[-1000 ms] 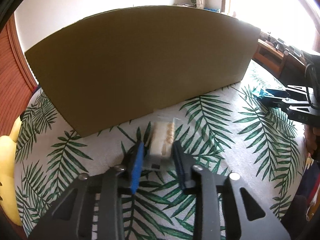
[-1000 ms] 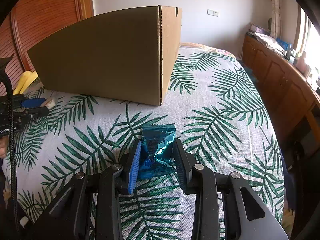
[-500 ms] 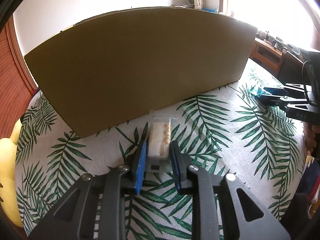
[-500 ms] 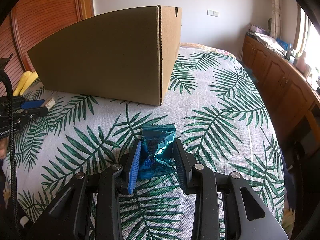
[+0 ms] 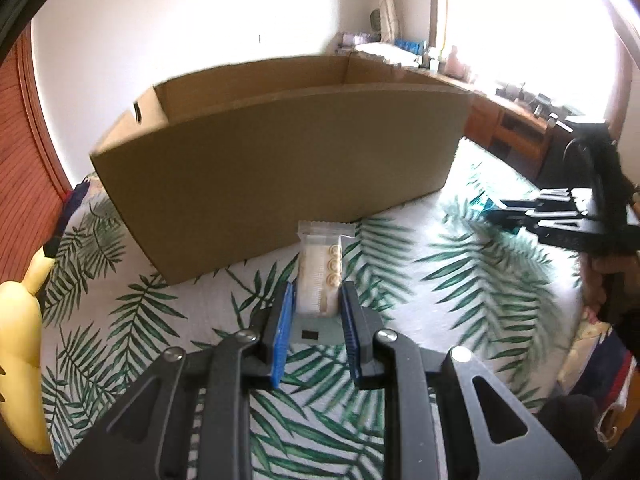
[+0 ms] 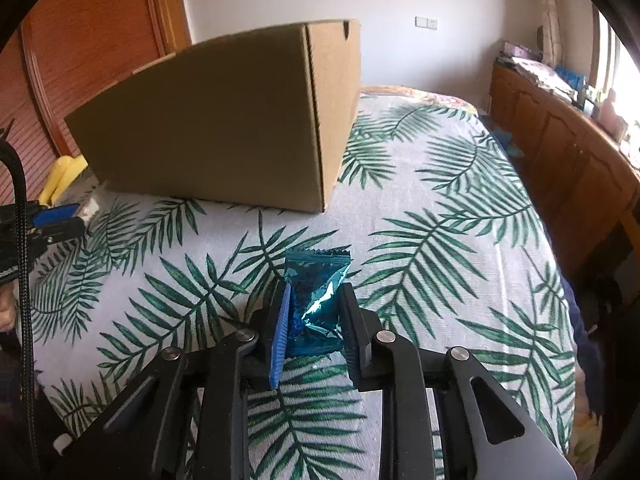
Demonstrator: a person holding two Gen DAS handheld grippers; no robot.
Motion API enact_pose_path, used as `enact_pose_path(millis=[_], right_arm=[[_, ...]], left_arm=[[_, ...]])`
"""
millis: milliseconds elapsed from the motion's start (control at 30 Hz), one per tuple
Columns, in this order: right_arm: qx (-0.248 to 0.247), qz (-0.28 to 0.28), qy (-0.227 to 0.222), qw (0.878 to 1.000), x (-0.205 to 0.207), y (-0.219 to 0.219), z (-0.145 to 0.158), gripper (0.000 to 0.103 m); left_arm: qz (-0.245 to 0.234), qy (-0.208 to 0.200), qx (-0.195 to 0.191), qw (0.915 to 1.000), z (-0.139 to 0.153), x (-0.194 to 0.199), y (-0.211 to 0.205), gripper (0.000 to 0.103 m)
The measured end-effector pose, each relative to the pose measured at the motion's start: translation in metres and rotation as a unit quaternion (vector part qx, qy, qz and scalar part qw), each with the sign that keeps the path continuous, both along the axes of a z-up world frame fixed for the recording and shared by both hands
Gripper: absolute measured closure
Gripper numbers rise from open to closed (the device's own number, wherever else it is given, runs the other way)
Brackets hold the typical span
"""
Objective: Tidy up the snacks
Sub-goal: 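Lift white bar packet and blue foil candy over the cardboard box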
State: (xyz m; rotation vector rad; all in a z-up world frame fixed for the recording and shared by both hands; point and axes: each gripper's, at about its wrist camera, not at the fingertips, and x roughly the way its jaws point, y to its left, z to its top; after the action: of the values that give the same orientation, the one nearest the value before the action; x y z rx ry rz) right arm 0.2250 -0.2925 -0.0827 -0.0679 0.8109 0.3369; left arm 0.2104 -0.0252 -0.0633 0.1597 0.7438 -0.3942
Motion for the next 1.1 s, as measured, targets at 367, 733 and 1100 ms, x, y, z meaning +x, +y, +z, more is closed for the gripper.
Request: enact_pose_path(millis=[367, 733, 1100], right_arm=[[0.022, 0.024, -0.05, 0.998, -0.028, 0.0, 0.055, 0.081], [0.025, 0.057, -0.099, 0.993, -0.017, 0.037, 0.111, 0.081], [0.031, 0.061, -0.104, 0.992, 0.016, 0.064, 0.129, 0.081]], left_arm=[[-0.013, -0.039, -0.019, 0.999, 0.053, -0.017, -0.009, 0.081], [-0.001, -0.074, -0.011, 0.9972, 0.095, 0.002, -0.012, 0.081], [0.034, -0.067, -0.016, 0.997, 0.103, 0.044, 0.002, 0.081]])
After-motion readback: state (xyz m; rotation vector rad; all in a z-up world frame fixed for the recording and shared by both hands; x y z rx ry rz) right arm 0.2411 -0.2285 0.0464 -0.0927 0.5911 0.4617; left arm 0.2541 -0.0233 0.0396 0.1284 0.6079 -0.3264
